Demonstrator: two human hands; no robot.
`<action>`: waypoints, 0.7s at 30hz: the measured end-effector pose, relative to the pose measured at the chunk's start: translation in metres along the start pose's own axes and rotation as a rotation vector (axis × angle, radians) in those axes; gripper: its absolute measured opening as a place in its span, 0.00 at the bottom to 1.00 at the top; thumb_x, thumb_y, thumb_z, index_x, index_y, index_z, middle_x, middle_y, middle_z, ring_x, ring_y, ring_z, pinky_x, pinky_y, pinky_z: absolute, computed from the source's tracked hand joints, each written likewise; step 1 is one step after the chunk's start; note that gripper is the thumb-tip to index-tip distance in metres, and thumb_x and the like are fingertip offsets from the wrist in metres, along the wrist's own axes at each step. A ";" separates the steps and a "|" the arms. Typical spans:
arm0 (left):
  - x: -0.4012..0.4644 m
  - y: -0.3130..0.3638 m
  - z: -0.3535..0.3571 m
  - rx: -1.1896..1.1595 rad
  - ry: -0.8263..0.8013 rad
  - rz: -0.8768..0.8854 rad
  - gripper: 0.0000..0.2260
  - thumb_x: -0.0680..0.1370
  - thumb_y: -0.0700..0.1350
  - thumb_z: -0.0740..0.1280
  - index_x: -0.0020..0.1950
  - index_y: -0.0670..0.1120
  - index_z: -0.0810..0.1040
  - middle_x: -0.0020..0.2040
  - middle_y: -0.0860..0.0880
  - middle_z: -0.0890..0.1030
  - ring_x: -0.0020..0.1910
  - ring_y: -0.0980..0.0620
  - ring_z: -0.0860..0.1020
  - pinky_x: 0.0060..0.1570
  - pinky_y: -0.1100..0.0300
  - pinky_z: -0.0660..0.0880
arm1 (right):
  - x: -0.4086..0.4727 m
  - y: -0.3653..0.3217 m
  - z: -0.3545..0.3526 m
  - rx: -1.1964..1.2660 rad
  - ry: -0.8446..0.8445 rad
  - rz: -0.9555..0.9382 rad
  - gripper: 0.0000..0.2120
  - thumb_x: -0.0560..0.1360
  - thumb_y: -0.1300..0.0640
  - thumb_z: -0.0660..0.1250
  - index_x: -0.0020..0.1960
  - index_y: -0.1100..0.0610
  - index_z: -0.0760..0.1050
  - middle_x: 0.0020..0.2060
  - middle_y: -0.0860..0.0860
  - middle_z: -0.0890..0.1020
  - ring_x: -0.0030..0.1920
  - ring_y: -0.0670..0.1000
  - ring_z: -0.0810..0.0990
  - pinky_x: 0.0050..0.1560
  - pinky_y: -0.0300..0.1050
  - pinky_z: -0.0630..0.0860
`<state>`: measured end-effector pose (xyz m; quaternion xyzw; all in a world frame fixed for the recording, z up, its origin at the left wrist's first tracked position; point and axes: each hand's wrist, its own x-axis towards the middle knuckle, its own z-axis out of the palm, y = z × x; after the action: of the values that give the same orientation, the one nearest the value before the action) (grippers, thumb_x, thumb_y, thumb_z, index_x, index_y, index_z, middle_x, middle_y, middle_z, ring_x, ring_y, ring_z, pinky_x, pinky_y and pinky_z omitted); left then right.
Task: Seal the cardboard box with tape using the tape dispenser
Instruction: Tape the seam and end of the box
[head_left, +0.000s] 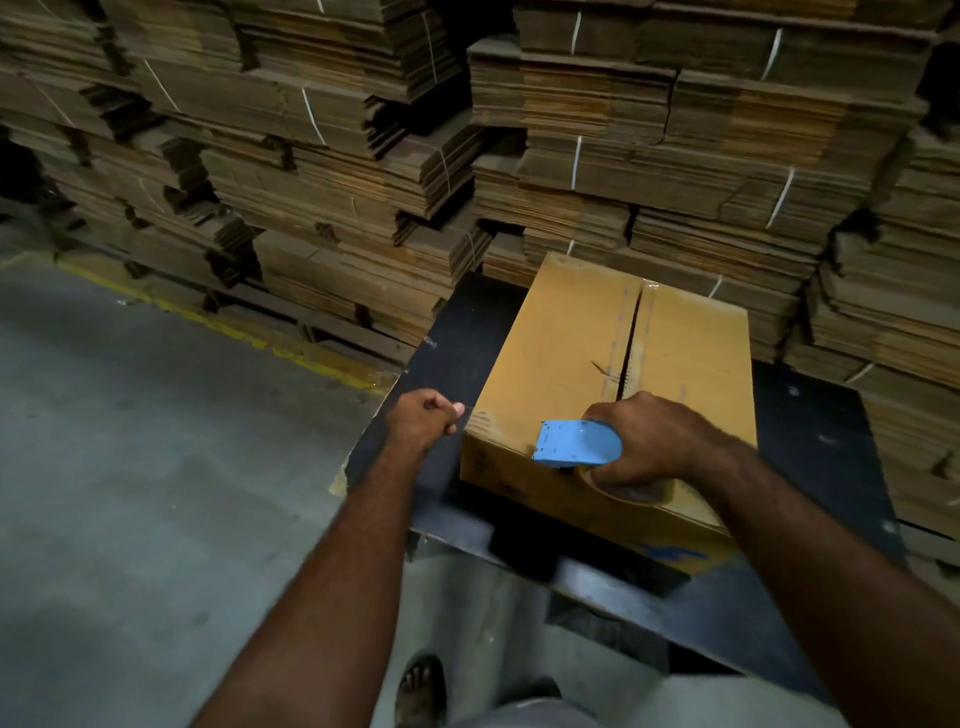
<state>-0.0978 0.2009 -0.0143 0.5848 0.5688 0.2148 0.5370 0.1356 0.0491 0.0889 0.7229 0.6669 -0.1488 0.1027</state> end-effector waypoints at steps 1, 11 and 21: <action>0.002 -0.003 0.001 0.004 -0.013 -0.006 0.13 0.77 0.44 0.72 0.34 0.46 0.75 0.33 0.46 0.81 0.19 0.60 0.67 0.28 0.64 0.61 | 0.003 -0.003 0.001 -0.008 -0.022 0.007 0.30 0.62 0.32 0.69 0.59 0.45 0.73 0.44 0.45 0.80 0.43 0.50 0.78 0.41 0.49 0.79; 0.016 -0.026 0.007 -0.223 -0.097 -0.200 0.09 0.79 0.45 0.70 0.40 0.46 0.75 0.33 0.48 0.77 0.19 0.56 0.60 0.25 0.67 0.57 | 0.028 -0.030 0.003 -0.142 -0.075 0.094 0.28 0.66 0.34 0.69 0.62 0.44 0.72 0.51 0.48 0.81 0.51 0.55 0.80 0.46 0.50 0.77; 0.032 -0.024 0.001 -0.200 -0.206 -0.237 0.07 0.80 0.48 0.68 0.43 0.48 0.76 0.36 0.48 0.77 0.22 0.55 0.62 0.26 0.66 0.61 | 0.042 -0.053 -0.005 -0.223 -0.105 0.160 0.29 0.67 0.33 0.68 0.62 0.46 0.72 0.51 0.49 0.79 0.51 0.54 0.80 0.45 0.49 0.75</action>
<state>-0.0990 0.2237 -0.0474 0.4763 0.5516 0.1445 0.6693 0.0865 0.0950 0.0817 0.7491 0.6132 -0.1027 0.2286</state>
